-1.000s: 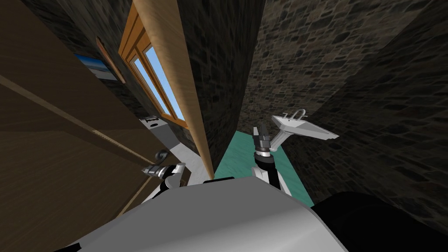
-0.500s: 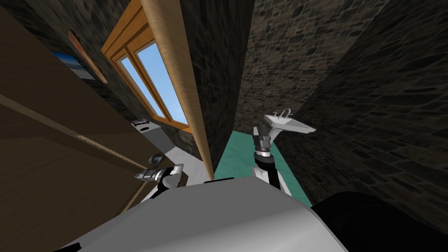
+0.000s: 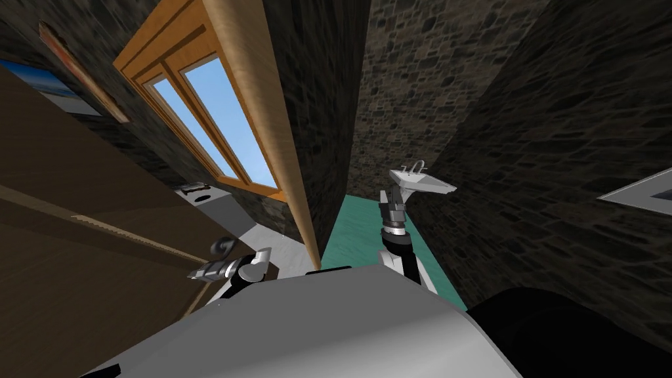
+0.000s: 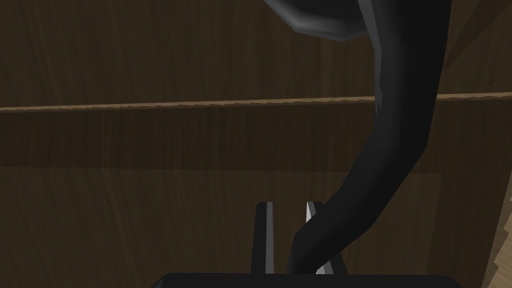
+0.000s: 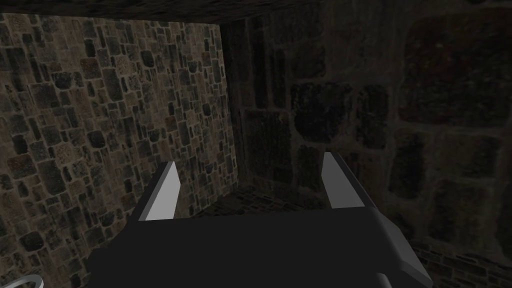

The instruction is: Push the door open

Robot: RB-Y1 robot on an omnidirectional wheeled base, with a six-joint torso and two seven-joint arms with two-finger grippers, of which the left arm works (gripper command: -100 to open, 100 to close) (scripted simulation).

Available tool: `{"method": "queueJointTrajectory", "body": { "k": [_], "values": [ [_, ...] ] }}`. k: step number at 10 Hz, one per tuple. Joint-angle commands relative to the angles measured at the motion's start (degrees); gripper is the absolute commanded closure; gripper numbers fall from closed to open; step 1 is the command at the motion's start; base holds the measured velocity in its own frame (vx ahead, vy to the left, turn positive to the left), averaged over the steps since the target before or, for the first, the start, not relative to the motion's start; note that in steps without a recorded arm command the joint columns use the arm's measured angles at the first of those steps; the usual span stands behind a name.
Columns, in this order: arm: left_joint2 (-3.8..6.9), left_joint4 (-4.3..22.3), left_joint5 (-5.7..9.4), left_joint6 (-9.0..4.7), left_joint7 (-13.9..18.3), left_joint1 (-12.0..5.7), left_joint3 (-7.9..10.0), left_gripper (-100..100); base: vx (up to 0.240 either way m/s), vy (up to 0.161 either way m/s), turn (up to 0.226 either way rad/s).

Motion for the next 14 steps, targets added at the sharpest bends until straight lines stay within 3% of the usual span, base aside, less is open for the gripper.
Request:
{"method": "queueJointTrajectory", "body": {
  "k": [1, 2, 3, 4, 8, 14],
  "values": [
    [-1.54, -2.86, 0.23, 1.3, -1.28, 0.77, 0.37, 100, -0.003, 0.007, -0.019],
    [-1.54, -4.12, 0.23, 1.3, -1.28, 0.77, 0.37, 100, 0.003, -0.008, 0.024],
    [-1.04, -4.54, 1.49, 0.34, -2.13, 0.88, 2.26, 100, -0.027, 0.068, -0.192],
    [-1.04, -4.54, 1.49, 0.34, -2.13, 0.88, 2.26, 100, -0.026, 0.067, -0.191],
    [-0.25, -4.49, 3.5, -1.2, -3.48, 1.04, 5.29, 100, -0.021, 0.052, -0.149],
    [-0.25, -4.49, 3.5, -1.2, -3.48, 1.04, 5.29, 100, -0.001, 0.003, -0.008]
  ]
}}
